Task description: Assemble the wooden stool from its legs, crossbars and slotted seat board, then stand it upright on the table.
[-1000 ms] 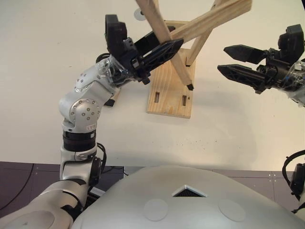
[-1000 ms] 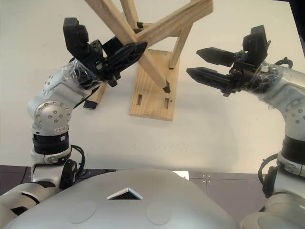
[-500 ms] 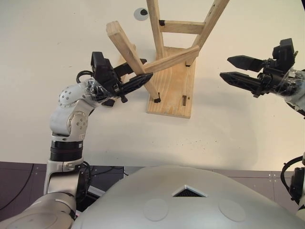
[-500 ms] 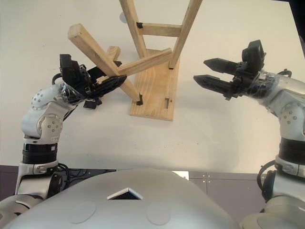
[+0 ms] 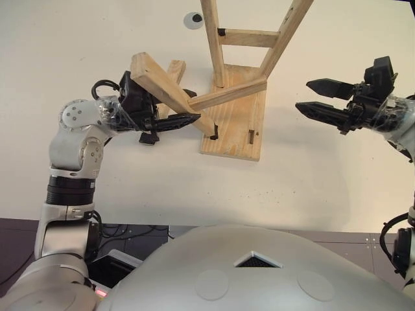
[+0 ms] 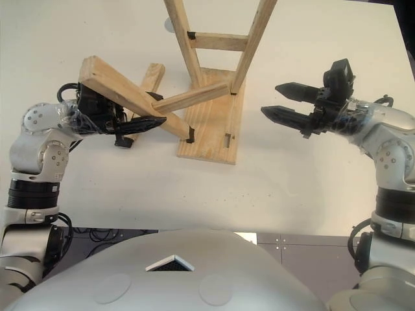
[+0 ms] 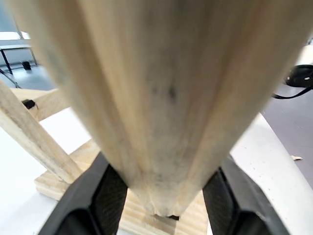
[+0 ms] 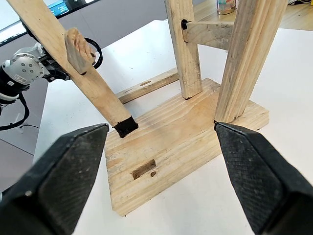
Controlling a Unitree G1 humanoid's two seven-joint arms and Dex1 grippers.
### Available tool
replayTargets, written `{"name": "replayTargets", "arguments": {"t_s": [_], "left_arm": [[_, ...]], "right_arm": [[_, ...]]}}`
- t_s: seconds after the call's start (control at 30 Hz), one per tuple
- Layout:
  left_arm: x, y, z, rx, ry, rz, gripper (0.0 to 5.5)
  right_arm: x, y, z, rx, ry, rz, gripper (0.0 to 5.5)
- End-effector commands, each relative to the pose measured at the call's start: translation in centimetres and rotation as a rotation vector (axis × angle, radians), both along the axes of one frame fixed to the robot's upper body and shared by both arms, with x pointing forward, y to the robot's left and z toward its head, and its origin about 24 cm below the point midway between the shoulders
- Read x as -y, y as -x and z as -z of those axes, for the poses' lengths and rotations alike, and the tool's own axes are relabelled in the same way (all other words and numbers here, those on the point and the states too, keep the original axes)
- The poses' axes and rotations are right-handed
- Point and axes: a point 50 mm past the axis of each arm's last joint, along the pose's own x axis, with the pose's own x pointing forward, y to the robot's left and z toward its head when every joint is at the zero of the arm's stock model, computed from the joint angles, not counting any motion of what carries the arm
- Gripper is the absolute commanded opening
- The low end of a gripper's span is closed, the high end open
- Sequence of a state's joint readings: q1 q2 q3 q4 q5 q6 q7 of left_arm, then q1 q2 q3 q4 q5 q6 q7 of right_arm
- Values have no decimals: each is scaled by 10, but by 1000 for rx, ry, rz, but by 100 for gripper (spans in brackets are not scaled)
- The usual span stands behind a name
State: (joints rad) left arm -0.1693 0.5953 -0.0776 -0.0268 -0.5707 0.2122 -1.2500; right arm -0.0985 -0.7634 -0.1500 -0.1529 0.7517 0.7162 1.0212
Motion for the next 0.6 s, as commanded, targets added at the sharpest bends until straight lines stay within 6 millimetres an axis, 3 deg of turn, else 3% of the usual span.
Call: {"name": "replayTargets", "arguments": {"t_s": [0.03, 0.6], "left_arm": [[-3, -2, 11, -79, -85, 20, 202], [-9, -14, -7, -39, -178, 110, 202]], "right_arm": [[-3, 2, 5, 0, 1, -1, 398], [-8, 7, 16, -15, 3, 2, 398]]}}
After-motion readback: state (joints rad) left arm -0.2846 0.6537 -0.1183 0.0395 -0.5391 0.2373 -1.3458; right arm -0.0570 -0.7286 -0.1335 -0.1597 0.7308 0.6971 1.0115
